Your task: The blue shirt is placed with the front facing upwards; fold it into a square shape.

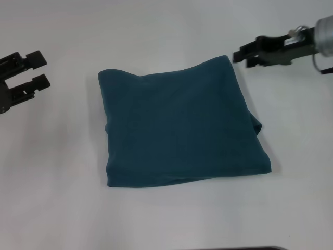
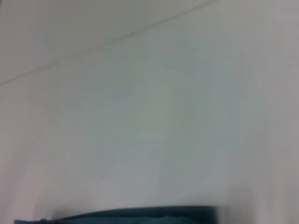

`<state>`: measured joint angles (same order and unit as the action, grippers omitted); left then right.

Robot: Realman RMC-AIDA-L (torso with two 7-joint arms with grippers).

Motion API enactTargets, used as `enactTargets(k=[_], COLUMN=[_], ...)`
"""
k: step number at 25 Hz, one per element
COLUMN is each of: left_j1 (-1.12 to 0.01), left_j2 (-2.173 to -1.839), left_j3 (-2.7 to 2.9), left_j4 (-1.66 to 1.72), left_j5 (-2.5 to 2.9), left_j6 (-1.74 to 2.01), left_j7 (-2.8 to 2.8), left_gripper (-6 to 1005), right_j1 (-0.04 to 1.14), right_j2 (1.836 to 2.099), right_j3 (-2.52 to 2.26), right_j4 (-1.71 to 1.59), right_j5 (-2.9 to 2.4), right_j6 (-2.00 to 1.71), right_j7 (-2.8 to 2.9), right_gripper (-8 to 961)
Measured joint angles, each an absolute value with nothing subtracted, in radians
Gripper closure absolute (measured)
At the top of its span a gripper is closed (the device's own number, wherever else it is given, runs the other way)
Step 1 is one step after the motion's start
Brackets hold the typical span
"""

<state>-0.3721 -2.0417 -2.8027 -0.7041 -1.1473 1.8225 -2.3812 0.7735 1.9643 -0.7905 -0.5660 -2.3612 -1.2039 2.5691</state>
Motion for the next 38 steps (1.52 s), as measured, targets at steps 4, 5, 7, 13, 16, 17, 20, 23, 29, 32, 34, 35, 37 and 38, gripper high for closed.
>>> enactTargets(k=[4,5,7,13,16,17,20,23,29,32,34,35,37,38], left_j1=[-0.376,-0.377,-0.378,-0.38,-0.38,-0.38,-0.379,-0.375,-0.334,-0.292,-0.261,-0.25,-0.234,-0.23], left_j2=[-2.042,-2.042,-2.041,-2.034,-2.027,-2.025,-2.022,-2.022,-2.028,-2.046,-2.068,-2.075,-2.084,-2.084], left_j3=[-2.803,-2.802,-2.8,-2.803,-2.804,-2.804,-2.801,-2.798,-2.729,-2.713,-2.706,-2.705,-2.701,-2.696], left_j4=[-0.704,-0.704,-0.704,-0.713,-0.713,-0.712,-0.714,-0.714,-0.713,-0.698,-0.695,-0.696,-0.7,-0.7], left_j5=[-1.147,-1.147,-1.147,-1.147,-1.147,-1.147,-1.147,-1.147,-1.134,-1.133,-1.132,-1.132,-1.124,-1.111], left_j6=[1.823,1.823,1.824,1.855,1.879,1.887,1.916,1.923,1.978,1.978,1.977,1.972,1.962,1.961], left_j7=[-2.381,-2.381,-2.381,-2.311,-2.223,-2.192,-2.102,-2.072,-1.769,-1.591,-1.492,-1.47,-1.45,-1.449], left_gripper=[264,264,265,266,266,266,265,265,264,265,265,265,266,266], right_j1=[0.763,0.756,0.738,0.679,0.661,0.655,0.639,0.625,0.583,0.513,0.47,0.456,0.44,0.437], right_j2=[1.919,1.914,1.915,1.918,1.918,1.918,1.921,1.926,1.978,2.046,2.078,2.084,2.084,2.082], right_j3=[-0.77,-0.758,-0.729,-0.684,-0.677,-0.675,-0.674,-0.672,-0.694,-0.7,-0.703,-0.708,-0.723,-0.729], right_j4=[-0.597,-0.617,-0.663,-0.71,-0.713,-0.714,-0.715,-0.726,-0.766,-0.81,-0.814,-0.801,-0.755,-0.73], right_j5=[-2.355,-2.352,-2.335,-2.168,-2.117,-2.101,-2.071,-2.058,-2.076,-2.096,-2.106,-2.108,-2.111,-2.117], right_j6=[-1.251,-1.27,-1.308,-1.447,-1.506,-1.529,-1.564,-1.584,-1.724,-1.743,-1.752,-1.757,-1.772,-1.778], right_j7=[2.564,2.557,2.523,2.296,2.19,2.145,2.068,2.044,1.805,1.656,1.573,1.54,1.513,1.511], right_gripper=[542,502,421,230,105,64,24,28,30,30,30,29,29,29])
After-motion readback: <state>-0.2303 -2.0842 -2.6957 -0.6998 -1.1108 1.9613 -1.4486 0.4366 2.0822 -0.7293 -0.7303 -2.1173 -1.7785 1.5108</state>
